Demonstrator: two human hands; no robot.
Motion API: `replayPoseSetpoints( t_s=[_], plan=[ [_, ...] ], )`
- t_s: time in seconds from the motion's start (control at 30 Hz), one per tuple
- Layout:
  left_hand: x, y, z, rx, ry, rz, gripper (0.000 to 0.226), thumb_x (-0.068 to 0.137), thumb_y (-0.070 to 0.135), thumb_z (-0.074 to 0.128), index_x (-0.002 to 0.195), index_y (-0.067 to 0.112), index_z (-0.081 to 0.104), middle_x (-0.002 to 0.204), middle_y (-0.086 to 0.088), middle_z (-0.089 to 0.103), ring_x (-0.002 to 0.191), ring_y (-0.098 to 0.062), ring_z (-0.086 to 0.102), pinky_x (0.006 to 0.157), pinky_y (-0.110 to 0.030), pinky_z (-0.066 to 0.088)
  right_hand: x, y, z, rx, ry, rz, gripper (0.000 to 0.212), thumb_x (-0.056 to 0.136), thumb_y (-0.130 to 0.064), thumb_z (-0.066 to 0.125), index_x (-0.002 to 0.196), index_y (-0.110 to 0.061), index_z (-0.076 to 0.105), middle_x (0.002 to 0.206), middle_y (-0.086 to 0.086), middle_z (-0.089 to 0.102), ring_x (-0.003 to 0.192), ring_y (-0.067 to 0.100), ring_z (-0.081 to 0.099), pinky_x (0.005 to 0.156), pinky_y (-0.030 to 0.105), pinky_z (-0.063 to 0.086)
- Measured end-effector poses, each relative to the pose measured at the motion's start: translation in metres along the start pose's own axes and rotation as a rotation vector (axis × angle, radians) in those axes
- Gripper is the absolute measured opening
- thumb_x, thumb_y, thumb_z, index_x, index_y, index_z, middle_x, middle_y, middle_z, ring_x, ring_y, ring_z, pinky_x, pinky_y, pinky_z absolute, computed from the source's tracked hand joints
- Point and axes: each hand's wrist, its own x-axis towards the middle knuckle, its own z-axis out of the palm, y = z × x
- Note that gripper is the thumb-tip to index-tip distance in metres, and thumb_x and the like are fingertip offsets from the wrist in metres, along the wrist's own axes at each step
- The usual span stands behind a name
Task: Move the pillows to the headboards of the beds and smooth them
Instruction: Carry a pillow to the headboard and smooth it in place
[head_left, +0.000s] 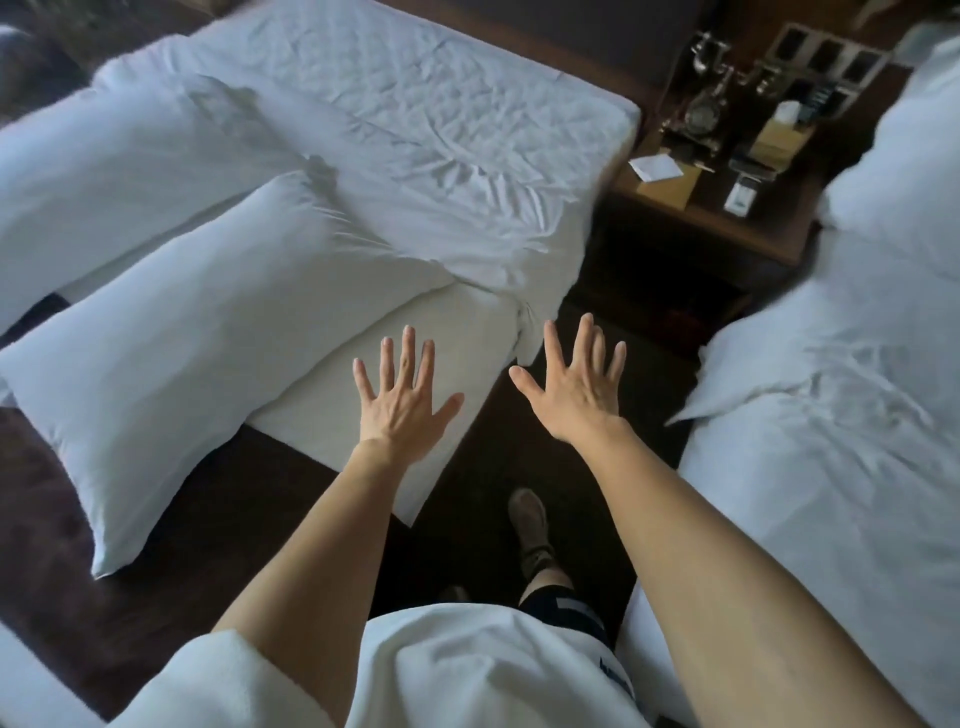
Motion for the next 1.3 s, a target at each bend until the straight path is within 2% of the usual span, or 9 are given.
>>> replayPoseSetpoints(
  t_s=[0.33,0.5,0.67,0.93,1.3],
  plan=[
    [0.062,0.008,-0.027,-0.199,0.093,-0.367,0.088,0.098,0.073,0.021,0.162,0.024,-0.015,0.165,-0.003,-0.034,0.152,-0.030,-0.028,0.121,-0.064,-0.012,0.134,-0.042,-0.040,-0.084,-0.068,-0.408,0.085,0.097,-0.075,0.013,0.162,-0.028,-0.016,0.164,0.023,-0.029,0.155,0.036,-0.020,0.120,0.060,-0.017],
    [0.063,-0.020,-0.036,-0.186,0.102,-0.522,0.088,0.098,0.074,0.021,0.161,0.026,-0.016,0.165,-0.003,-0.034,0.154,-0.031,-0.025,0.121,-0.065,-0.009,0.176,-0.075,-0.050,-0.113,-0.104,-0.528,0.085,0.097,-0.075,0.017,0.162,-0.029,-0.015,0.165,0.022,-0.027,0.155,0.036,-0.021,0.119,0.058,-0.020],
    [0.060,-0.069,-0.046,-0.195,0.128,-0.696,0.085,0.099,0.072,0.021,0.160,0.028,-0.019,0.164,-0.003,-0.035,0.154,-0.031,-0.026,0.121,-0.066,-0.008,0.209,-0.126,-0.047,-0.195,-0.095,-0.653,0.086,0.100,-0.071,0.025,0.163,-0.025,-0.012,0.165,0.025,-0.022,0.156,0.038,-0.017,0.121,0.061,-0.015],
    [0.072,-0.175,-0.065,-0.177,0.167,-0.811,0.085,0.100,0.071,0.021,0.160,0.029,-0.021,0.164,-0.004,-0.036,0.154,-0.032,-0.024,0.118,-0.065,-0.013,0.248,-0.242,-0.052,-0.139,-0.046,-0.749,0.084,0.100,-0.068,0.033,0.164,-0.026,-0.003,0.167,0.025,-0.015,0.157,0.037,-0.011,0.120,0.059,-0.015],
    [0.119,-0.306,-0.098,-0.154,0.166,-0.865,0.084,0.098,0.072,0.020,0.161,0.030,-0.016,0.167,-0.002,-0.030,0.155,-0.032,-0.021,0.120,-0.065,-0.010,0.325,-0.373,-0.072,-0.094,-0.053,-0.777,0.082,0.100,-0.068,0.029,0.164,-0.026,-0.001,0.168,0.023,-0.014,0.156,0.035,-0.015,0.121,0.059,-0.017]
  ],
)
